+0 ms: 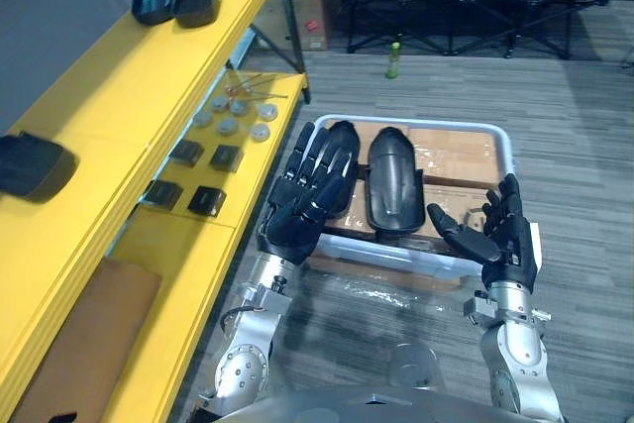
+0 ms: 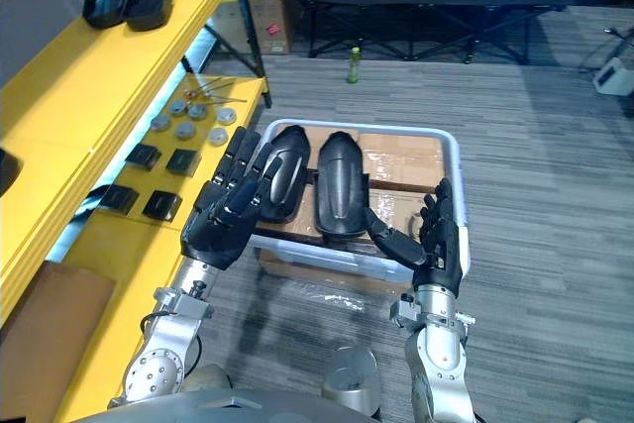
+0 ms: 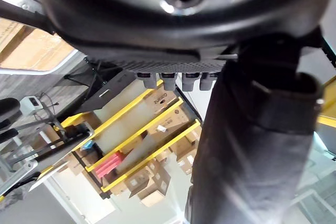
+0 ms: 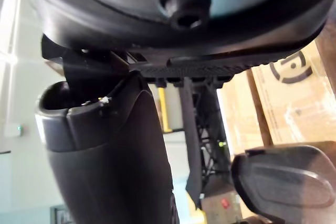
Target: Walk over and take three plastic housings, then place them on the shelf
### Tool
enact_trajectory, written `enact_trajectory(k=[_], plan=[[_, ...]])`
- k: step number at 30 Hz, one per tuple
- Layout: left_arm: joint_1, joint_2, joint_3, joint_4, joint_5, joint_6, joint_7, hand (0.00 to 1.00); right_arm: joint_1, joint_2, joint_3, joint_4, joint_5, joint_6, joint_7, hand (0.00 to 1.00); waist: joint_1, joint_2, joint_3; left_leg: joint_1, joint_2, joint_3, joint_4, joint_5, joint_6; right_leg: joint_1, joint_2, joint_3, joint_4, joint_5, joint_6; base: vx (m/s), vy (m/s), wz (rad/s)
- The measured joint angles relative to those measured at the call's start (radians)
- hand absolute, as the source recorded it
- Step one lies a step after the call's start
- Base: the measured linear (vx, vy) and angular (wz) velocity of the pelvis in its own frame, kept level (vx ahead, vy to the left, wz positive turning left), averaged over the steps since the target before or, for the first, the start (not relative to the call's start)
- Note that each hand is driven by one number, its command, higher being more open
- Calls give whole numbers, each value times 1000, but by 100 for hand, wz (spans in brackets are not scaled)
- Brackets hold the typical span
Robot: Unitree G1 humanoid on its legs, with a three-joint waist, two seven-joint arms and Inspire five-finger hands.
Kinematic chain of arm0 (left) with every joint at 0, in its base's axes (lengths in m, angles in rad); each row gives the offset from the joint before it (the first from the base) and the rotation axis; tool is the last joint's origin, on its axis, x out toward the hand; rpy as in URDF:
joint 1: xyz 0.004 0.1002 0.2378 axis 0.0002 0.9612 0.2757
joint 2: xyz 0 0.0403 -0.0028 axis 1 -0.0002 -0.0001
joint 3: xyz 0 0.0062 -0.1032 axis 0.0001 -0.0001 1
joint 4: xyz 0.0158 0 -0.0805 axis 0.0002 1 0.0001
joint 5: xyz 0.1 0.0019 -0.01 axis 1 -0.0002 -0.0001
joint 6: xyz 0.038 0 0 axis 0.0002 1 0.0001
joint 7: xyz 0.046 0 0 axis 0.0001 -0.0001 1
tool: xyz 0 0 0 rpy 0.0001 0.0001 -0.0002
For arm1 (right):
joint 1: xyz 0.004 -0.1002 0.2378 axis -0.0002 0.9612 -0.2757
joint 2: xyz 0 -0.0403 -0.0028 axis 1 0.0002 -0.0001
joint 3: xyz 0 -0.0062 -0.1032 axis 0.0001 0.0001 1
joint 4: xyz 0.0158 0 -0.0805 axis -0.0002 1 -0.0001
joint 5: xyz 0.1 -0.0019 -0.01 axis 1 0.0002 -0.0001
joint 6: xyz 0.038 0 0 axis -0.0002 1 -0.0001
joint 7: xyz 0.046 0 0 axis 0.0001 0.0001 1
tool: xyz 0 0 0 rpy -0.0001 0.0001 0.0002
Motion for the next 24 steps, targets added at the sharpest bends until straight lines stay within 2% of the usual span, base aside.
enact_trajectory(k=[2, 4, 5, 6, 7, 10, 12, 14, 18, 19, 22, 24], plan=[[-2, 3, 4, 11, 2, 0, 1, 100, -15, -9, 9, -19, -8, 37, -5, 100, 9, 5, -4, 14, -13, -14, -74, -4, -2, -35, 12, 25, -17, 29, 14, -42, 52, -37], [-7, 6, 10, 41, 7, 0, 1, 100, -45, -17, 21, -13, -9, 86, -32, 100, 10, 11, -8, 22, -31, -9, -113, -18, -23, -53, 8, 48, -38, 61, 39, -61, 131, -34], [-6, 17, 12, 61, 12, 1, 1, 100, -63, -13, 24, 5, -29, 109, -59, 100, 19, 5, -5, 34, -45, 2, -126, -29, -61, -57, -3, 66, -57, 83, 54, -89, 224, -43], [-7, 34, 11, 75, 25, 5, 2, 100, -80, -1, 29, 37, -59, 125, -92, 100, 29, -11, -3, 36, -68, 20, -121, -33, -69, -53, -23, 82, -91, 114, 73, -99, 234, -44], [-6, 40, 10, 78, 34, 9, 3, 100, -88, 4, 29, 57, -63, 130, -108, 100, 33, -17, -3, 32, -78, 25, -110, -40, -70, -46, -33, 83, -117, 133, 79, -110, 234, -32], [-19, 94, 16, 77, 41, 17, 7, 100, -185, 17, -14, 211, -59, 137, -186, 100, 45, -50, 13, -23, -117, 37, -33, -84, -38, -7, -81, 69, -259, 233, 101, -136, 204, -14], [-44, 96, 33, 77, 48, 16, 34, 100, -255, 16, -79, 278, -59, 137, -236, 100, 51, -56, 31, -81, -130, 18, 20, -93, -30, -13, -97, 47, -294, 267, 102, -132, 122, 23], [-81, 96, 54, 76, 45, 16, 61, 100, -369, -23, -149, 357, -59, 139, -293, 100, 53, -54, 74, -148, -131, -16, 77, -94, -33, -20, -98, 14, -312, 290, 103, -153, 70, 40], [-82, 89, 85, 74, 43, 17, 78, 100, -522, -139, -191, 387, -83, 144, -346, 100, 65, -33, 143, -214, -132, -63, 122, -91, -33, -35, -95, -25, -314, 306, 101, -112, 9, 30], [-75, 89, 86, 74, 53, 23, 87, 100, -560, -170, -191, 387, -86, 147, -351, 100, 77, -30, 159, -222, -132, -73, 128, -88, -34, -35, -94, -34, -314, 308, 100, -34, -3, 16], [-74, 89, 83, 74, 75, 23, 87, 100, -602, -206, -183, 389, -86, 164, -352, 100, 94, -27, 170, -251, -133, -88, 134, -87, -34, -48, -92, -46, -313, 310, 99, -23, 2, 14], [-76, 93, 79, 78, 74, 23, 87, 100, -647, -218, -162, 442, -86, 170, -345, 100, 110, -36, 181, -262, -133, -98, 134, -83, -35, -52, -91, -56, -314, 311, 97, 5, 5, 15]])
